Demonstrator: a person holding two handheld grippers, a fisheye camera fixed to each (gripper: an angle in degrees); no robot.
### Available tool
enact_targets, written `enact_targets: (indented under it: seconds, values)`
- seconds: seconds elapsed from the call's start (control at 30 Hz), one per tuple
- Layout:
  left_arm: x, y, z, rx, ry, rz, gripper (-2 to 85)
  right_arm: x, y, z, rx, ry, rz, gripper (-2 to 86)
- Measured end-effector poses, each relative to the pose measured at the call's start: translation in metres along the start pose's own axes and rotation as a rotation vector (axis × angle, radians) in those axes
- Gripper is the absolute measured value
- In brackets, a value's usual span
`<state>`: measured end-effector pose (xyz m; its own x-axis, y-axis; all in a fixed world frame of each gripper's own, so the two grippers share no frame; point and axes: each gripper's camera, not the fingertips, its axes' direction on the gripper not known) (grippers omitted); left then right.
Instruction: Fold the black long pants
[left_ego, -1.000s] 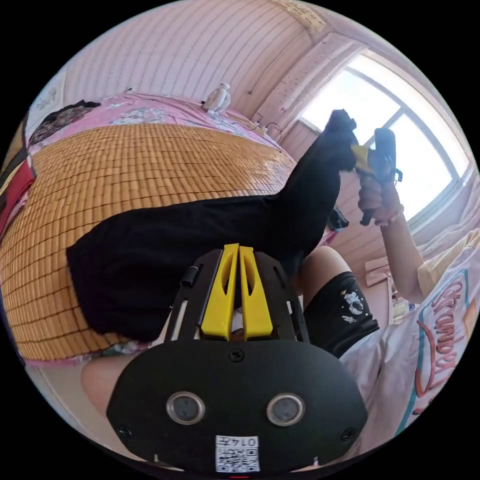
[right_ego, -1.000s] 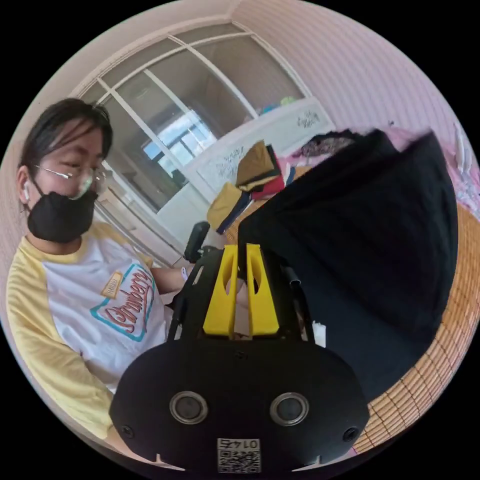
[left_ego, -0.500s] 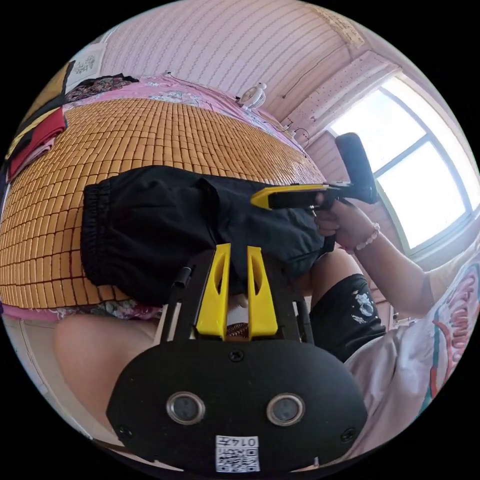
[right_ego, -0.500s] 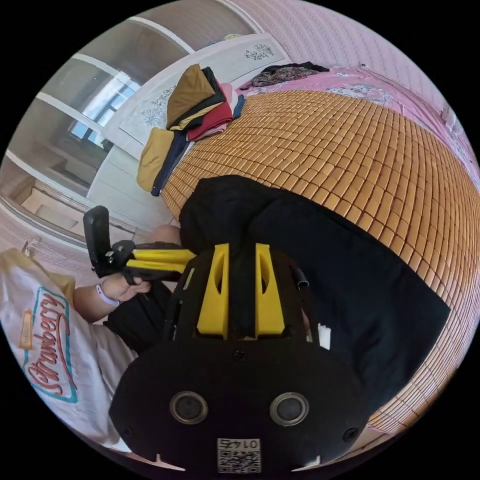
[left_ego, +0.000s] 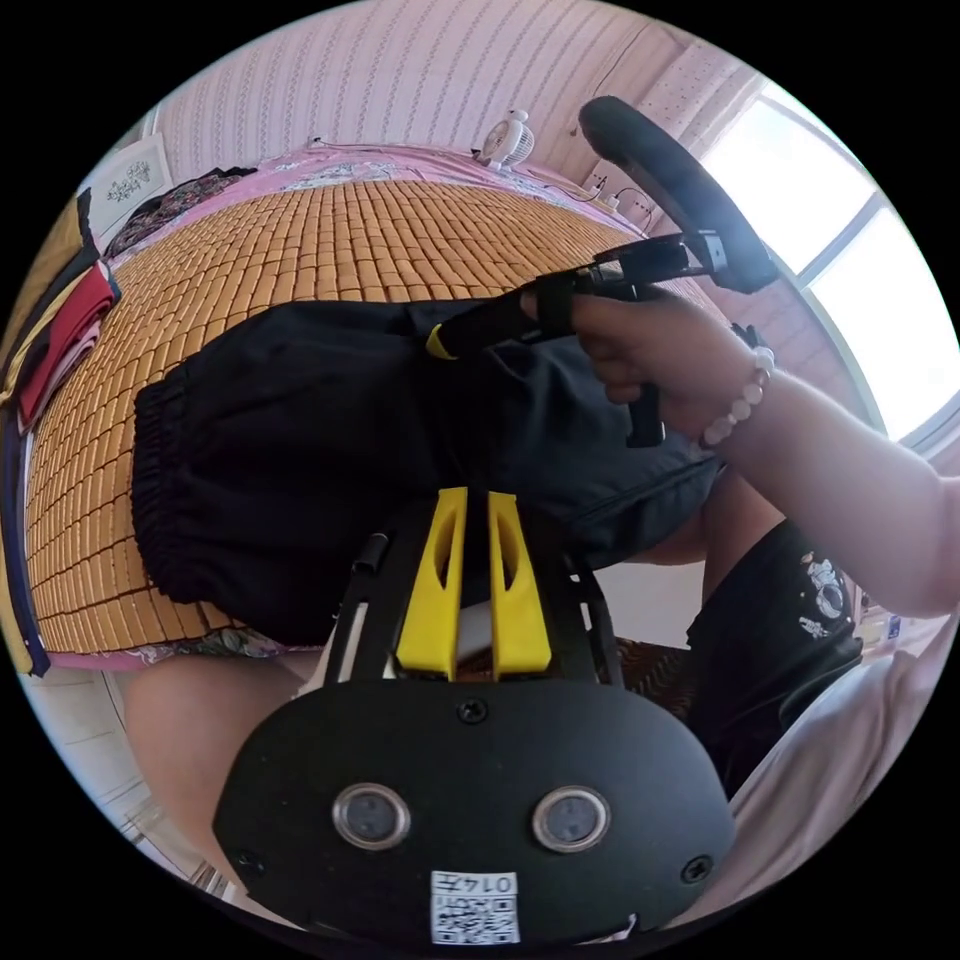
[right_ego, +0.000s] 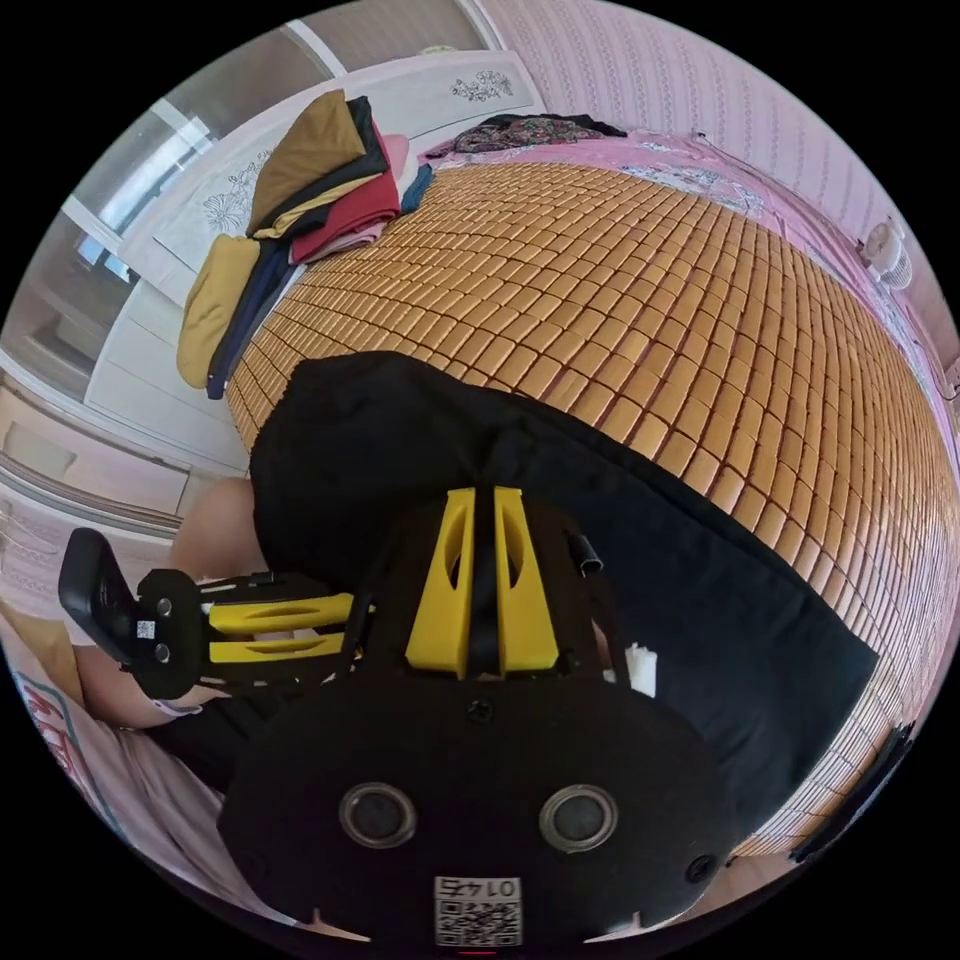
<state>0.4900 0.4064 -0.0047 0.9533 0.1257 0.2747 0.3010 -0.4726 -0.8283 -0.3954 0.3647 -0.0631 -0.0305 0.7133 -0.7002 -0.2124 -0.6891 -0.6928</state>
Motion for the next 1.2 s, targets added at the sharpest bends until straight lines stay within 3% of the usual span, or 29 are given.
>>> enact_targets:
  seconds: [0.37,0.57,0.73,0.9,0.97,1.07,1.2]
  values:
    - [0.044,0.012,-0.052,0.205,-0.03,0.196,-1.0,0.04,0.032,-0.06,0.248,-0.232,0.106,1.2]
    - [0.061,0.004,-0.088,0.32,0.135,0.235,-1.0,0.049,0.056,-0.11,0.417,-0.301,0.106,1.1]
    - [0.033,0.009,-0.144,0.425,0.208,0.146,-0.8,0.025,0.024,-0.146,0.446,-0.439,-0.012,1.7]
    - [-0.047,0.043,-0.173,0.283,-0.028,-0.168,2.7,-0.051,-0.066,-0.06,0.232,-0.576,-0.141,6.6]
    - [-0.069,0.054,-0.166,0.216,-0.125,-0.258,4.9,-0.061,-0.077,-0.025,0.144,-0.516,-0.129,7.5]
    - [-0.08,0.056,-0.159,0.175,-0.13,-0.305,5.6,-0.05,-0.058,-0.027,0.189,-0.48,-0.128,7.6]
    - [-0.062,0.027,-0.135,0.172,-0.073,-0.225,3.5,-0.013,-0.001,-0.06,0.207,-0.196,-0.099,5.4]
